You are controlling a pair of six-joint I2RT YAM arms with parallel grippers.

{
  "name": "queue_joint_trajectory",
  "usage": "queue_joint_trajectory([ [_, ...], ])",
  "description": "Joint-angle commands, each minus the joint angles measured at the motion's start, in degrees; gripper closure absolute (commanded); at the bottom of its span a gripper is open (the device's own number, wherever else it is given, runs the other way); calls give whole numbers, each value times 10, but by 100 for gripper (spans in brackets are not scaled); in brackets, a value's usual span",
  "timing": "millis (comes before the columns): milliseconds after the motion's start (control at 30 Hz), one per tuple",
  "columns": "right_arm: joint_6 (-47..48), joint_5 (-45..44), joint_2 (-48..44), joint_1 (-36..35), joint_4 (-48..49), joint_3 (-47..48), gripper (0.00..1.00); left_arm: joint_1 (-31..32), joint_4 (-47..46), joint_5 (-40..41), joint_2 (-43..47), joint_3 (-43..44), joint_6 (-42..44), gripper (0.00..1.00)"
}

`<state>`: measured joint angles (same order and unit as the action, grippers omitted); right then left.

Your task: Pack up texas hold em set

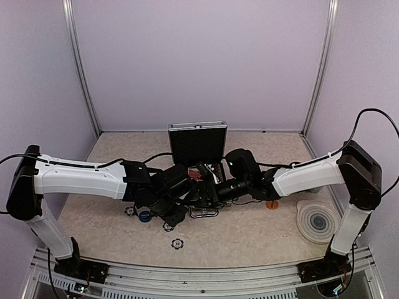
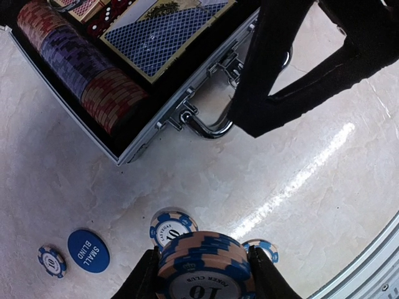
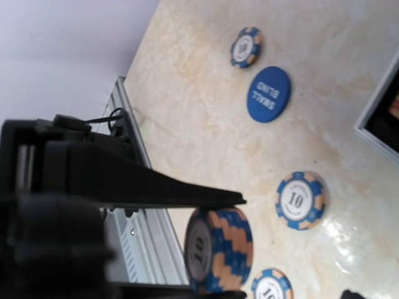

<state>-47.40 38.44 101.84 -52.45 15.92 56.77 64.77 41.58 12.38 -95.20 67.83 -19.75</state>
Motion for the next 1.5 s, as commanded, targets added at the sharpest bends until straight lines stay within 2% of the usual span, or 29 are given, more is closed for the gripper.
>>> queue_joint_trajectory([
  [0, -9, 18, 10, -5, 25, 13, 3, 12, -32, 0, 20, 29, 10, 100],
  [367, -30, 22, -4, 8, 57, -24, 3, 22, -32, 1, 21, 38, 17, 100],
  [733, -131, 96, -27, 51, 246, -120, 5, 28, -30, 4, 22, 42, 17, 100],
  [1200, -148, 120, 41, 43, 258, -84, 10, 44, -36, 9, 24, 62, 29, 100],
  [1467, -170, 149, 74, 28, 293, -62, 17, 48, -39, 8, 26, 63, 34, 100],
])
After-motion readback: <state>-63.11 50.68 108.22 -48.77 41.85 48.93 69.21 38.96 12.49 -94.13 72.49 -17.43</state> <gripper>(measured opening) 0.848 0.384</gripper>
